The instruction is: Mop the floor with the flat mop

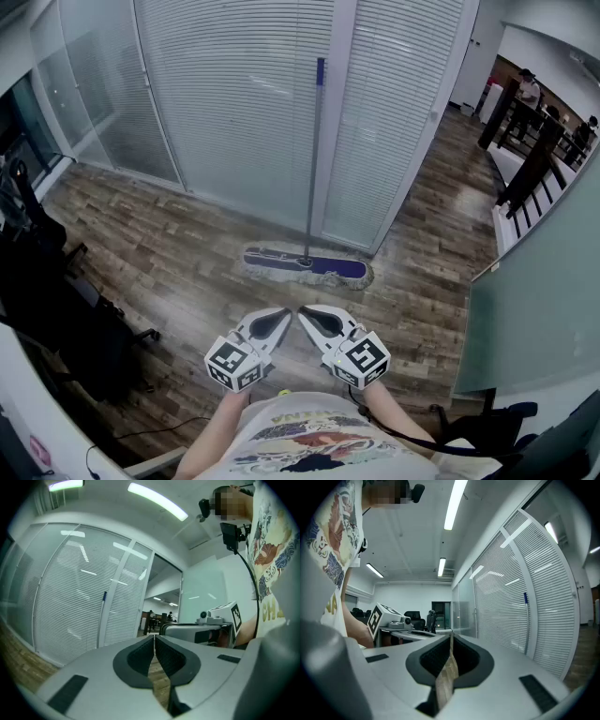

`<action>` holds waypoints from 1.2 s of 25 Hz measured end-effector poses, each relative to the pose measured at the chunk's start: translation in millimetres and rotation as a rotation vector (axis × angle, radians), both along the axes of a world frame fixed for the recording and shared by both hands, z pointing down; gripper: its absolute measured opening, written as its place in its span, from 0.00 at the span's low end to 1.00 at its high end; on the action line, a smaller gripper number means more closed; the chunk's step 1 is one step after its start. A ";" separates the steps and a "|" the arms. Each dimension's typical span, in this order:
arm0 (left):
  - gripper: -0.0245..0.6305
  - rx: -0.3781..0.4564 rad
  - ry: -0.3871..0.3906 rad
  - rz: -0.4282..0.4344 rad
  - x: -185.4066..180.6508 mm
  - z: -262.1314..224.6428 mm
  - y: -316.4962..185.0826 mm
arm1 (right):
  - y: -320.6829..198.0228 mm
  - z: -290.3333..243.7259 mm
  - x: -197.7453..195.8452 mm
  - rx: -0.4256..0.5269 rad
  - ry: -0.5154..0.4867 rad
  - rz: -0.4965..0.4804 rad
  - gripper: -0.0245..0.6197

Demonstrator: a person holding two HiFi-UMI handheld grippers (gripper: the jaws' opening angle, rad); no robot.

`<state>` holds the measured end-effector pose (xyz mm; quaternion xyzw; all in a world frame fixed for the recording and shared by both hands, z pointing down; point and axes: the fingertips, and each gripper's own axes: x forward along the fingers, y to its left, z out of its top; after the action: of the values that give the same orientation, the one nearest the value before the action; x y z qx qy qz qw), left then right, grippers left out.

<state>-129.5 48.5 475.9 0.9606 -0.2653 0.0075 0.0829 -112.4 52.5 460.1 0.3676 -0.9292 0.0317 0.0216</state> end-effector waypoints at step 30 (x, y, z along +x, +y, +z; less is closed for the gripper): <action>0.06 -0.071 0.006 0.003 -42.9 19.0 -49.2 | -54.3 17.3 -30.1 -0.130 -0.024 0.001 0.09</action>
<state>-172.4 -0.7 494.9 0.9574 -0.2634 0.0141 0.1177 -142.5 -1.8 477.4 0.3657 -0.9251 0.0963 0.0343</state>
